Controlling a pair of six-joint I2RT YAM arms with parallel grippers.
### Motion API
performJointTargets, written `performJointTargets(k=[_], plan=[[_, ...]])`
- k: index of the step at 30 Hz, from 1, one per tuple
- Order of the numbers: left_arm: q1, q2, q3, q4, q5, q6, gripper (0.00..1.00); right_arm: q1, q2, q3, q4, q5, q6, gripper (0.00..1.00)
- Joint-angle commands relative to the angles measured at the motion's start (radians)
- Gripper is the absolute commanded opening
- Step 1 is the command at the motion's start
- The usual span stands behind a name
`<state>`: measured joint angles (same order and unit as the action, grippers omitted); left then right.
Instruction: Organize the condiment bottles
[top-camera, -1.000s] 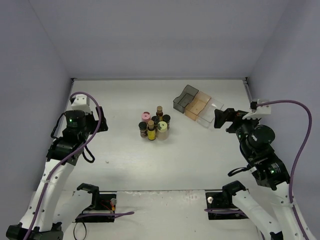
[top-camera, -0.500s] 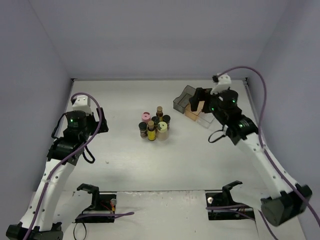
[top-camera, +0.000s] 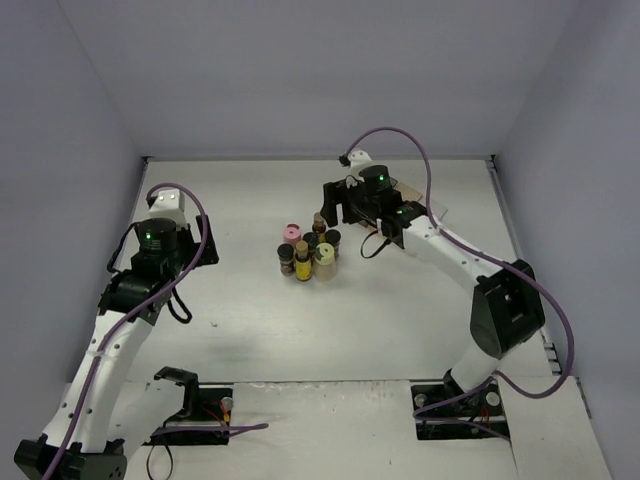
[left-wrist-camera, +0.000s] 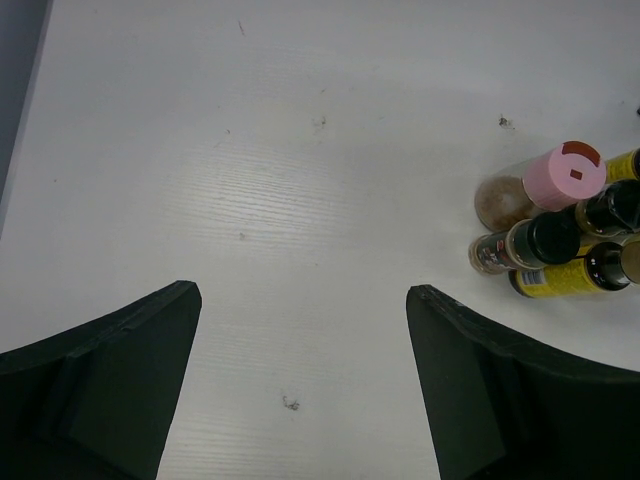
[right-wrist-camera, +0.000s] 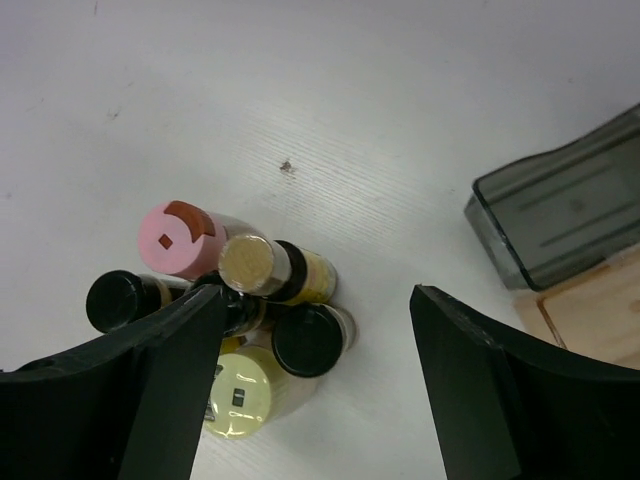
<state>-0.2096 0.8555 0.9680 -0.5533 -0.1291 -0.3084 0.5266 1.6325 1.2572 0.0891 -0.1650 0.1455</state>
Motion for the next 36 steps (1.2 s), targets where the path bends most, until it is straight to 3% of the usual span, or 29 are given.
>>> performJointTargets(k=[1, 3, 13, 16, 22, 26, 30, 36], plan=[[-0.005, 0.005, 0.008, 0.021, -0.009, -0.012, 0.85, 0.024, 0.018, 0.070, 0.118, -0.071, -0.032, 0.74], [-0.004, 0.010, 0.008, 0.021, -0.006, -0.014, 0.85, 0.029, 0.053, 0.080, 0.123, -0.088, -0.037, 0.69], [-0.004, 0.010, 0.011, 0.018, -0.001, -0.015, 0.86, 0.046, 0.151, 0.122, 0.129, -0.113, -0.050, 0.65], [-0.005, 0.010, 0.009, 0.018, 0.003, -0.015, 0.85, 0.047, 0.184, 0.136, 0.129, -0.107, -0.050, 0.59], [-0.005, 0.010, 0.009, 0.021, 0.013, -0.015, 0.86, 0.047, 0.213, 0.163, 0.115, -0.090, -0.055, 0.38], [-0.004, 0.013, 0.011, 0.021, 0.014, -0.015, 0.86, 0.047, 0.194, 0.172, 0.115, -0.041, -0.075, 0.14], [-0.004, 0.013, 0.009, 0.023, 0.022, -0.015, 0.85, 0.047, 0.167, 0.214, 0.110, 0.033, -0.116, 0.04], [-0.005, 0.016, 0.009, 0.023, 0.020, -0.015, 0.86, 0.026, 0.153, 0.352, 0.074, 0.108, -0.185, 0.00]])
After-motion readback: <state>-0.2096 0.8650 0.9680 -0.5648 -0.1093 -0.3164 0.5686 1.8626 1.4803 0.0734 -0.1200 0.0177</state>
